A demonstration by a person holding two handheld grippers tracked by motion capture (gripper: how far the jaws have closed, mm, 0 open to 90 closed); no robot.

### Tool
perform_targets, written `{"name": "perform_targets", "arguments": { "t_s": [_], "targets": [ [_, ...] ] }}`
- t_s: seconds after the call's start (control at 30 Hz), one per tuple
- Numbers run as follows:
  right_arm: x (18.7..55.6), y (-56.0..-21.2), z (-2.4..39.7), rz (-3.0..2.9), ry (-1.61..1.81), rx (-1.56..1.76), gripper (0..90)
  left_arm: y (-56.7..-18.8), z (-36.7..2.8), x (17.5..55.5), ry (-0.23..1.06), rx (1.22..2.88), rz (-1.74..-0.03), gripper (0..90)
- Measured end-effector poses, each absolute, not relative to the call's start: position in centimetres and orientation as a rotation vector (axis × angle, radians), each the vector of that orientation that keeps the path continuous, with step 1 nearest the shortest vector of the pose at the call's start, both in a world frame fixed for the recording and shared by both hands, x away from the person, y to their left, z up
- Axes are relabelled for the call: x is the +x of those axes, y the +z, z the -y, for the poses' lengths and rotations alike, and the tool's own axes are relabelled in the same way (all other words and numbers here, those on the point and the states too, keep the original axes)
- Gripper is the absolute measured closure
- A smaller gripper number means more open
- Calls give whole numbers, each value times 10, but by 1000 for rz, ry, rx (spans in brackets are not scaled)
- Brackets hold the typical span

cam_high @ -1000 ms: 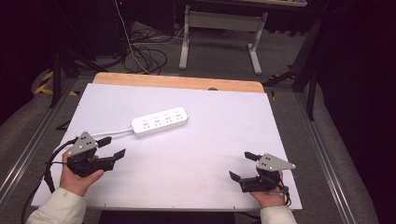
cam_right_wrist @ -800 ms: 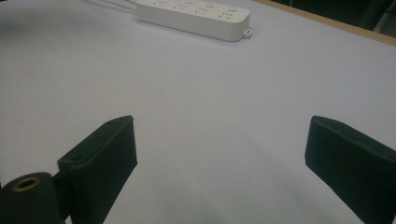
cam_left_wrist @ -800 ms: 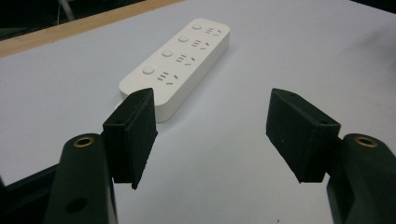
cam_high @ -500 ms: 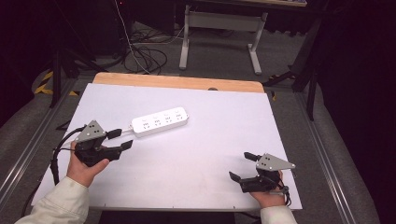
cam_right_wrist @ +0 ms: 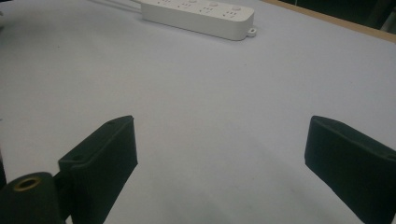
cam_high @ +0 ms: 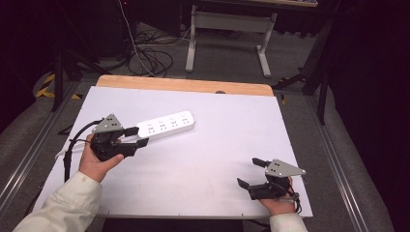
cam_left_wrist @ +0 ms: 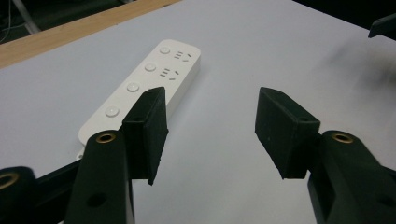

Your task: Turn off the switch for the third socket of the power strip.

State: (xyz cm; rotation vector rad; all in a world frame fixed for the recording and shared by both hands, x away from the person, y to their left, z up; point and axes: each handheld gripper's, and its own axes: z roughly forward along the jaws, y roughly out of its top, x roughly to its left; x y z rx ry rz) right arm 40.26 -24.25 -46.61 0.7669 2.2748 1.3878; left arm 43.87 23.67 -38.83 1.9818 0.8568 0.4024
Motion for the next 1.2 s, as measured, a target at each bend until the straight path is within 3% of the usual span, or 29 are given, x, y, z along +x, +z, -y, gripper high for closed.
{"name": "perform_targets", "arguments": {
  "t_s": [0.73,0.87,1.0,1.2],
  "targets": [
    [403,-467,244,-2282,1393,755,93,-383,-193,472,412,2043,-822,555],
    [403,-467,244,-2283,1394,757,93,-384,-185,477,348,2049,-813,576],
    [403,-467,244,-2282,1397,752,93,-388,-184,485,291,2037,-818,619],
    [403,-467,244,-2287,1392,748,93,-395,-183,496,312,2011,-831,720]
  ]
}}
